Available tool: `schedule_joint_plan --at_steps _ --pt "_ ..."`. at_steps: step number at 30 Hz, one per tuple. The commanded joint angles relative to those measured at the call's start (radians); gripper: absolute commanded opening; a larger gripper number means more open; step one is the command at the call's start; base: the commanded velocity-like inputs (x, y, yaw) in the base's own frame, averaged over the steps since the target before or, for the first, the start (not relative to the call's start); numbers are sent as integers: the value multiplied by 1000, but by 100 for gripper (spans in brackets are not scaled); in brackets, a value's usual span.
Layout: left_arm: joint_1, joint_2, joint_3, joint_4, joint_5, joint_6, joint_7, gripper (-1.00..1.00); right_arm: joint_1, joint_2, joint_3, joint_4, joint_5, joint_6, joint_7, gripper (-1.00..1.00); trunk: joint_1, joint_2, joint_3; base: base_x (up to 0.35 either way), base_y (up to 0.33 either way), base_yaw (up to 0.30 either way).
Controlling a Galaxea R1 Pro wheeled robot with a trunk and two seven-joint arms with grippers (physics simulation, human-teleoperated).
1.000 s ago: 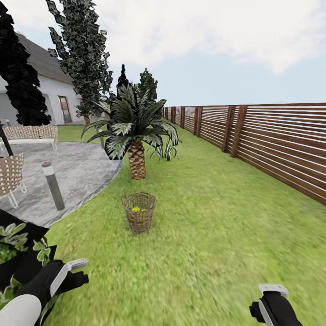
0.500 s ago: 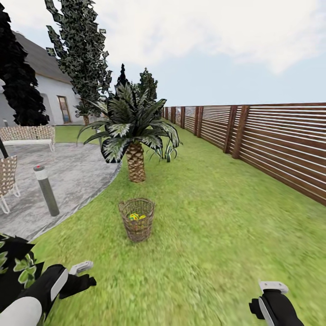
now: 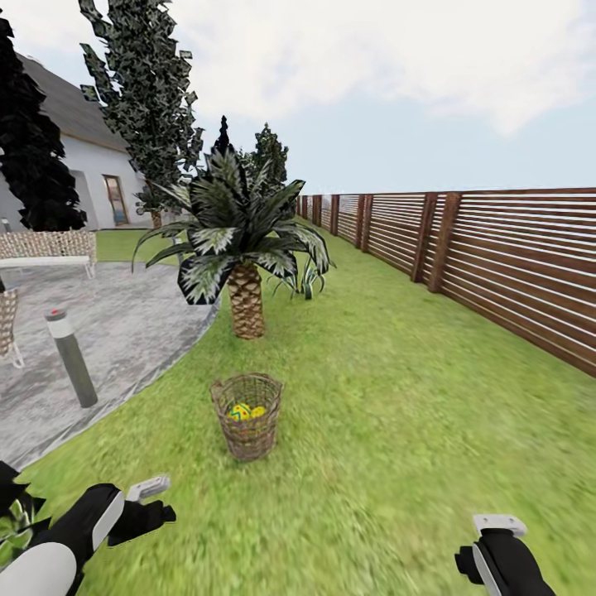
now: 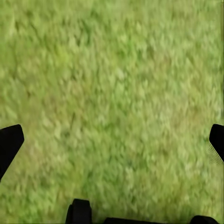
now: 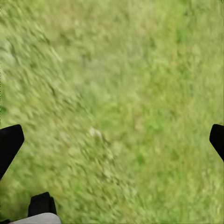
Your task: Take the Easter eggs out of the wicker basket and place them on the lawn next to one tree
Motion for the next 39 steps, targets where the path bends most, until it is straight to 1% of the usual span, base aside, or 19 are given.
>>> schedule_joint_plan --at_steps 1,14,29,39 --pt "0 0 6 -1 1 6 -2 100 -1 0 1 -1 -1 4 -2 100 1 -1 -1 321 0 0" --pt "0 1 5 -1 1 6 -2 100 -1 1 0 0 -1 4 -2 100 1 -1 -1 320 0 0" --pt "0 -5 3 -1 -2 5 1 100 -1 1 0 0 -1 4 -2 100 1 -1 -1 320 -2 0" --pt "0 -4 2 -1 -2 3 2 100 -1 1 1 1 -1 4 -2 100 1 -1 -1 284 -190 0"
